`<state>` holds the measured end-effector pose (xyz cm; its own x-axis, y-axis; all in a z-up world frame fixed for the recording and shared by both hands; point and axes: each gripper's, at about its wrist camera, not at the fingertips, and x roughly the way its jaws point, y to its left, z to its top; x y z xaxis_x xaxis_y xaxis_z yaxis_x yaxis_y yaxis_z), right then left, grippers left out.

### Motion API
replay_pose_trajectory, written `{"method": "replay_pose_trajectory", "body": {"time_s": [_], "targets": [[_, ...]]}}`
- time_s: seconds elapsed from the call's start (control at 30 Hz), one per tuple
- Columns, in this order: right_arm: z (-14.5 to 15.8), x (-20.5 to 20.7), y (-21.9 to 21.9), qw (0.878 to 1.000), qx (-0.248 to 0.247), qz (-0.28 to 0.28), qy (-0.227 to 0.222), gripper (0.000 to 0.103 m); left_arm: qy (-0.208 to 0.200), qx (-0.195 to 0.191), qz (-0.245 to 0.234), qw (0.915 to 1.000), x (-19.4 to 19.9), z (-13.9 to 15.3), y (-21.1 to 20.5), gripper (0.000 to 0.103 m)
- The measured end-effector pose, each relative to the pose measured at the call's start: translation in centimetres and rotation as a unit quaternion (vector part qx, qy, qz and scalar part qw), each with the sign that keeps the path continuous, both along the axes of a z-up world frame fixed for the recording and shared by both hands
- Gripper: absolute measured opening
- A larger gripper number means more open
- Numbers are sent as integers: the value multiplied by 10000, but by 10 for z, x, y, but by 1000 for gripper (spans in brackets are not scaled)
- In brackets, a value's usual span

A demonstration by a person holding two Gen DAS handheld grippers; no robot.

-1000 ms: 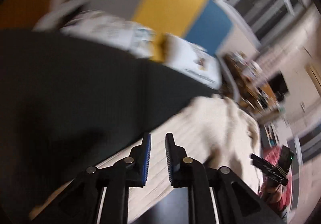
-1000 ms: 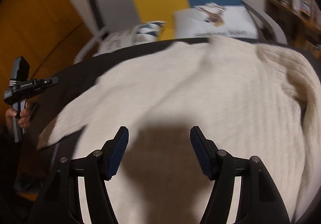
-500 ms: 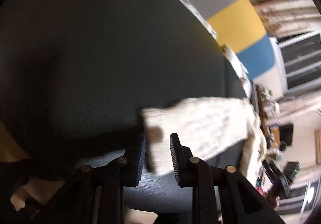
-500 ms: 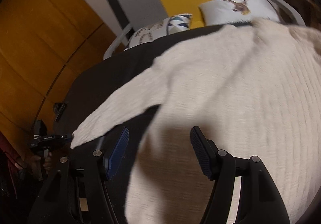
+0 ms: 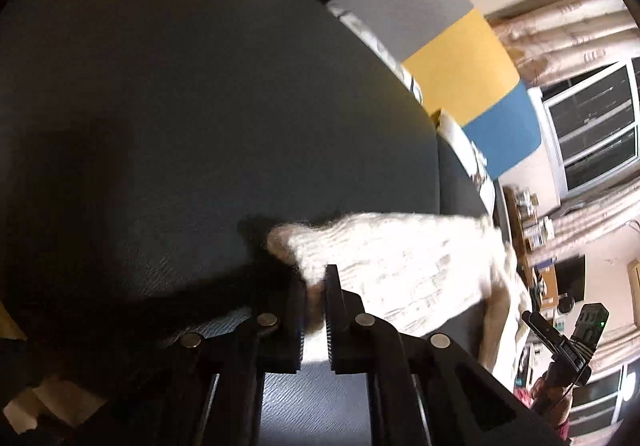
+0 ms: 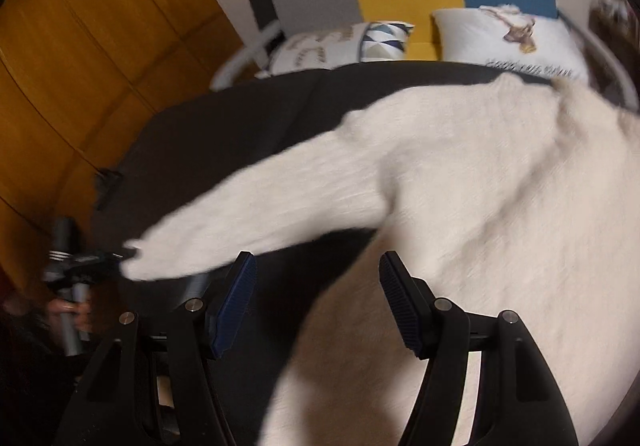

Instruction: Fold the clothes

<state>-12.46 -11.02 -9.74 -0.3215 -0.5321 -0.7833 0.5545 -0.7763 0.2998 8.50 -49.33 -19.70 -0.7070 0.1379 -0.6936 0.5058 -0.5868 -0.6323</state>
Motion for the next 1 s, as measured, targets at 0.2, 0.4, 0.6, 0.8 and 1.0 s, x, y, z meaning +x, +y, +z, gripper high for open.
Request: {"method": "replay_pose_trajectory", "body": {"time_s": [0.2,0.4,0.6,0.8,1.0], "targets": [[6,-54,-9,9994,226,-92,243,67,337,-647,353,9967,-6,26,5,6],[-31,-108,-48,9965,756,-16,-359,67,274,-812,520,9950,-15,31,-23,6],[-68,-134,-88,9929,1069,-104,-510,69,509,-1214,926,9870,-13,57,-28,6],[-68,-157,-124,9958,815,-282,-318,69,385,-1746,1190,9767,-41,82,-54,6],[-51,-164,-139,9982,583,-166,-25,69,23,-2136,866,9731,-45,73,-39,6]]}}
